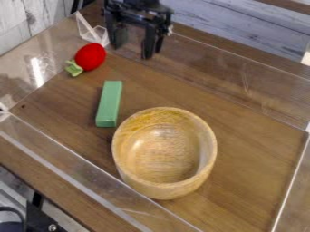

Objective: Move the red object to the right side of the table

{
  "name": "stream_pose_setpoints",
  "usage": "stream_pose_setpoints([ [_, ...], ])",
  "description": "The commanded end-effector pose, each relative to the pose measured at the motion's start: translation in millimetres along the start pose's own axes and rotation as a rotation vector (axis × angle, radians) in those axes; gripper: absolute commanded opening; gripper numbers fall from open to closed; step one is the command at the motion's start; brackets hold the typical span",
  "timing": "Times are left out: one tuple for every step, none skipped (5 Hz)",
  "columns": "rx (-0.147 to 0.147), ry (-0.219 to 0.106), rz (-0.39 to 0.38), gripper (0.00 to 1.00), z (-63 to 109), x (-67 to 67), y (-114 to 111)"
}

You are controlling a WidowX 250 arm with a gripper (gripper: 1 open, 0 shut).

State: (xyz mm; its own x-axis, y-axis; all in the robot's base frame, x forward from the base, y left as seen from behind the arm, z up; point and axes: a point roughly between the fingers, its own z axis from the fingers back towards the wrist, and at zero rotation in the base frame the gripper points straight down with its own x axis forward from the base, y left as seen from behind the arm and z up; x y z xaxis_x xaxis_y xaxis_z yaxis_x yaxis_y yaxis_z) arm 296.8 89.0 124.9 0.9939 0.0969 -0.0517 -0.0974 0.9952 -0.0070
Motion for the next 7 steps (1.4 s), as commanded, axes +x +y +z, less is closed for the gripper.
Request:
stream_pose_setpoints([
  [0.019,-0.074,0.057,1.00,23.0,12.0,33],
  [0.021,-0.081,0.119,1.00,25.3,18.3,57],
  [0.011,-0.073,0.090,1.00,15.2,25.8,64],
  [0.002,-0.064,0.058,1.00,4.3,33.6,72],
  [-0.009,-0.058,0.088,1.00,-1.7,34.4,80],
  [-0.019,-0.054,0.114,1.00,-7.1,36.6,87],
  [-0.027,-0.050,0.134,1.00,-13.5,41.2,93],
])
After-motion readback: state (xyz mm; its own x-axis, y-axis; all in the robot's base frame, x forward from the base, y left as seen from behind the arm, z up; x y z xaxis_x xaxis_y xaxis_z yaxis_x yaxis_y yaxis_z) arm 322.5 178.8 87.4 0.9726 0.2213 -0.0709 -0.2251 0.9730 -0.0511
